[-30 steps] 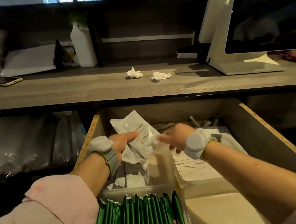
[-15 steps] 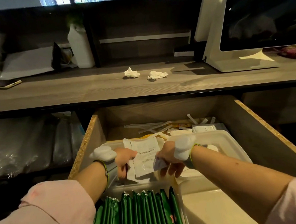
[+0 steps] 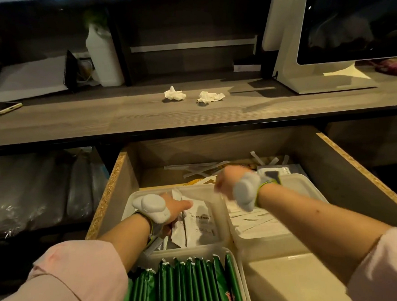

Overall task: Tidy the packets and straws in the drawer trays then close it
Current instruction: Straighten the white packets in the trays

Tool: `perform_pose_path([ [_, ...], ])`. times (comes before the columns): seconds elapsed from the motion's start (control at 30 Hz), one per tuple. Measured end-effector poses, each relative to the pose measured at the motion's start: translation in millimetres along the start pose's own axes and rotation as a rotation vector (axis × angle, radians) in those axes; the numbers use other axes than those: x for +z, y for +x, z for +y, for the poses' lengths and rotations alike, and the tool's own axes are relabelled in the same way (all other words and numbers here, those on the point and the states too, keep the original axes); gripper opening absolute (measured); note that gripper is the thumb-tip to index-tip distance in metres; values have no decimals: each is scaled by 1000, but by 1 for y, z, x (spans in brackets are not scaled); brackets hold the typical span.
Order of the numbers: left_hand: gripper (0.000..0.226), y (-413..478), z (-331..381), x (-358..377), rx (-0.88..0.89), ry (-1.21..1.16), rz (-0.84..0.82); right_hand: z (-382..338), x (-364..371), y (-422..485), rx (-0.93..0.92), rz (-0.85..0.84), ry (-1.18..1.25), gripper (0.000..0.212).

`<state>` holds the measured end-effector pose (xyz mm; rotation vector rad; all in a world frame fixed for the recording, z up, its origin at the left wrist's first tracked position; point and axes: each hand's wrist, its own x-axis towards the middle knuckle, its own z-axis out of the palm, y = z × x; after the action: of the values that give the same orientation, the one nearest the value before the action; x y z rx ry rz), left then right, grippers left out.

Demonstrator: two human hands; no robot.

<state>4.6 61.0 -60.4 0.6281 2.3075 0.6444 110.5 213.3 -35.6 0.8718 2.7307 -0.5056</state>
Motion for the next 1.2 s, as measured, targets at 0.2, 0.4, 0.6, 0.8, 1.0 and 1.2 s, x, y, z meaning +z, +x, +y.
perform_pose_path([
  [0.2,22,-1,44,-2,245,-121,264,107,-32,11,268,93,-39,27],
  [0.4,33,13,84,41,371,123,71,142,-22,41,302,17,-56,40],
  [0.6,38,25,95,55,316,156,-42,156,-23,66,265,-33,-76,35],
  [0.8,33,32,90,51,301,2,-38,151,-32,58,296,74,-108,14],
  [1.0,34,22,89,35,380,-204,14,112,-75,17,147,387,-9,20],
  [1.2,44,-2,89,11,384,-460,0,44,-76,-26,-68,438,841,4],
])
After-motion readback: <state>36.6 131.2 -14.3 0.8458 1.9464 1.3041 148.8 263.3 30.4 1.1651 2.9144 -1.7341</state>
